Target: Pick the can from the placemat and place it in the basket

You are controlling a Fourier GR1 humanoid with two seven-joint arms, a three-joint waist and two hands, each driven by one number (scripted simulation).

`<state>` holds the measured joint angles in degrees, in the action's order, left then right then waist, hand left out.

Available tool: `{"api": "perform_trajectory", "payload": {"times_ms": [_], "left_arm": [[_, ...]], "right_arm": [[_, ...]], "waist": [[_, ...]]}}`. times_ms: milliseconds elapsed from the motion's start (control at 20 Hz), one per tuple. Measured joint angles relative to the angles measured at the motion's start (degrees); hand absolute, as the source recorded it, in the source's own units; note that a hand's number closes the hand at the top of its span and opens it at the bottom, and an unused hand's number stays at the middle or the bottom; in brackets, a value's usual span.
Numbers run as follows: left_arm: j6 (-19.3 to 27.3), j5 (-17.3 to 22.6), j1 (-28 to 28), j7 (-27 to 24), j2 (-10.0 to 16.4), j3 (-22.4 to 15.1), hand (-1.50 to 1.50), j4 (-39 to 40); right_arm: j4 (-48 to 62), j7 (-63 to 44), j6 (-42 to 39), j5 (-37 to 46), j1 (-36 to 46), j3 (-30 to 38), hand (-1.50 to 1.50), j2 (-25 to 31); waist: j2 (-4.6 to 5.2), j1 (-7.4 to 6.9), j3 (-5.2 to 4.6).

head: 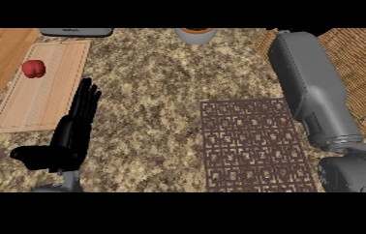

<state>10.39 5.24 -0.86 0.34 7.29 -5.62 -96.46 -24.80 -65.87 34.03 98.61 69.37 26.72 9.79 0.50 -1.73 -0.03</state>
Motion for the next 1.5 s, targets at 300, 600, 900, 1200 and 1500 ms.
{"api": "perform_trajectory", "payload": {"times_ms": [300,600,900,1200,1500], "left_arm": [[0.2,-0.4,-1.8,-0.3,-0.2,1.0,0.0,1.9],[-0.1,-0.4,-0.7,-0.1,-0.5,0.9,0.0,1.0],[-0.6,-0.5,0.1,-0.8,-0.6,1.3,0.0,0.9],[-0.7,-0.7,-0.6,-0.2,-0.9,1.6,0.0,1.0],[-0.8,-1.1,-0.6,0.8,-1.1,1.4,0.0,0.4]], "right_arm": [[0.5,1.4,1.0,-0.5,-3.0,1.9,1.5,0.9],[1.4,3.4,1.6,-2.1,-6.3,3.7,1.5,2.9],[0.0,5.4,3.9,-4.1,-9.3,4.6,1.5,2.7],[-0.8,7.3,6.8,-7.2,-12.2,5.9,1.5,3.4],[-0.9,6.6,9.1,-8.1,-14.5,7.3,-1.5,3.7]], "waist": [[-0.06,0.56,0.02],[-0.13,0.65,0.04],[-0.52,0.73,-0.23],[-0.57,0.85,-0.22],[-0.44,0.68,-0.17]]}}
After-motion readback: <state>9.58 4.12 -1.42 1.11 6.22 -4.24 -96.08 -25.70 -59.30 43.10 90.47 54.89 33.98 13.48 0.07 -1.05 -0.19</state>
